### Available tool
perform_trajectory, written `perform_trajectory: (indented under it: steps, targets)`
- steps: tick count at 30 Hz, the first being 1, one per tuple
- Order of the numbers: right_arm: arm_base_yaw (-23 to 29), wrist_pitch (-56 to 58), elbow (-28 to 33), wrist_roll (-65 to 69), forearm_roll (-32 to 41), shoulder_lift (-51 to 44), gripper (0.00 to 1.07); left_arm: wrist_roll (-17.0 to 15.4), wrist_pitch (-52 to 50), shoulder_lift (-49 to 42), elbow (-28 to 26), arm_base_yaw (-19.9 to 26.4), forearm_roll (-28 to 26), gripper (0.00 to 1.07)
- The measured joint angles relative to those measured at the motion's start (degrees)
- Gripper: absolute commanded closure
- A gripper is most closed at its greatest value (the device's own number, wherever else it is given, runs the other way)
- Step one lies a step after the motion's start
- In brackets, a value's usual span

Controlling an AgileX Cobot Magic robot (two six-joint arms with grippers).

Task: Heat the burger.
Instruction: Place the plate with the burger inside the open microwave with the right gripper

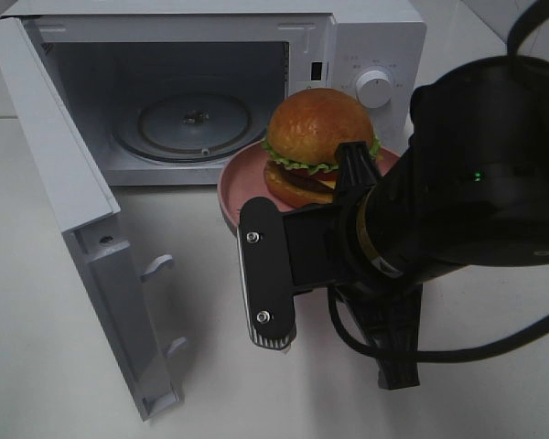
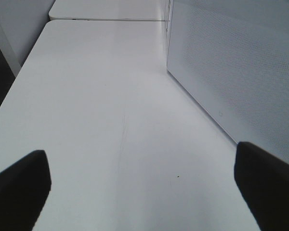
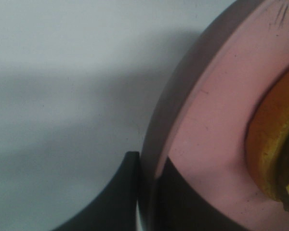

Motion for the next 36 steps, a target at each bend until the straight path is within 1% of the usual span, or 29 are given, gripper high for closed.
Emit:
perform_trajectory:
  steps: [7,16,19,21,22,27,30,32,35,36]
  targets:
    - [0.0,-4.18,0.0,-4.81,-1.6,0.0,1.06,0.0,0.0,0.0,0.0,0.0,0.0,0.09]
    - [0.0,-5.39,0.0,-6.76,-2.81,0.0,1.07,0.0,0.0,0.0,0.0,0.0,0.0,0.09]
    - [-0.57,-5.79,0.0,-9.91,-2.81,0.0,1.07,0.0,0.0,0.0,0.0,0.0,0.0,0.09]
    - [-2.81,-7.91,0.0,-13.98,-2.12,0.17,1.07,0.0,0.0,0.0,0.0,0.0,0.0,0.09]
    - [-2.81,-7.91,0.0,-13.98,-2.12,0.17,1.07,0.0,0.0,0.0,0.0,0.0,0.0,0.09]
    - [-6.7,-11.86,0.0,-19.54,-1.49,0.29,1.07,0.0,0.0,0.0,0.0,0.0,0.0,0.09]
    - [-7.28,-12.89,0.0,-20.63,-1.32,0.29,1.07,0.0,0.0,0.0,0.0,0.0,0.0,0.09]
    - [-9.51,-17.07,0.0,-25.21,0.69,0.29,1.07,0.0,0.0,0.0,0.0,0.0,0.0,0.09]
    - [-10.14,-17.99,0.0,-26.76,1.66,0.29,1.07,0.0,0.0,0.0,0.0,0.0,0.0,0.09]
    - [-11.17,-19.37,0.0,-30.31,3.78,0.29,1.07,0.0,0.0,0.0,0.0,0.0,0.0,0.09]
